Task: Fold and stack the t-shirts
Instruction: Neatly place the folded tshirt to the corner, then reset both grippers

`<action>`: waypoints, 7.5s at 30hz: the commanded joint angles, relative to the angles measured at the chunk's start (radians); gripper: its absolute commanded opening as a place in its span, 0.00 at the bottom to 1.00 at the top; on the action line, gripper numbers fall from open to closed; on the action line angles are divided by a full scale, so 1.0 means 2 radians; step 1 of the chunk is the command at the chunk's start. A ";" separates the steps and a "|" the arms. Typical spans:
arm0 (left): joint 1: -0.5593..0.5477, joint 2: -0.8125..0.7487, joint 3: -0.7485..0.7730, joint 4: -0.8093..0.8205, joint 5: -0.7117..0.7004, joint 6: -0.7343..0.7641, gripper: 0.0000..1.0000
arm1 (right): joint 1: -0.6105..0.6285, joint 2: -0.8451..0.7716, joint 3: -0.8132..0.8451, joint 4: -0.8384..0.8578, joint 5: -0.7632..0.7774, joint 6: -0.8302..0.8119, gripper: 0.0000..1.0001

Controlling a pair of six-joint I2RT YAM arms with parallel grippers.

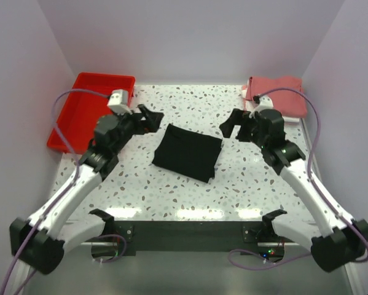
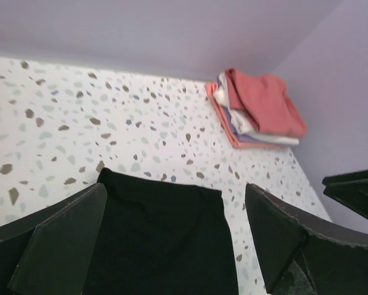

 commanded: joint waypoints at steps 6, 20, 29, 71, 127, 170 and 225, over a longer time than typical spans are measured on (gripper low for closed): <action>0.004 -0.216 -0.102 -0.148 -0.197 -0.075 1.00 | 0.001 -0.115 -0.133 -0.012 0.042 0.047 0.99; 0.004 -0.248 -0.103 -0.244 -0.183 -0.083 1.00 | 0.051 0.030 -0.169 0.084 -0.002 0.117 0.97; 0.004 -0.275 -0.120 -0.253 -0.201 -0.093 1.00 | 0.072 0.122 -0.154 0.146 0.066 0.163 0.89; 0.004 -0.266 -0.094 -0.298 -0.249 -0.101 1.00 | 0.059 0.360 0.239 -0.010 0.242 -0.306 0.00; 0.004 -0.268 -0.075 -0.340 -0.282 -0.113 1.00 | -0.080 0.395 0.537 0.022 0.434 -0.494 0.00; 0.004 -0.211 -0.068 -0.309 -0.286 -0.107 1.00 | -0.157 0.604 0.612 -0.021 0.541 -0.401 0.50; 0.004 -0.228 -0.135 -0.210 -0.224 -0.093 1.00 | -0.102 -0.083 -0.177 0.058 0.040 -0.011 0.99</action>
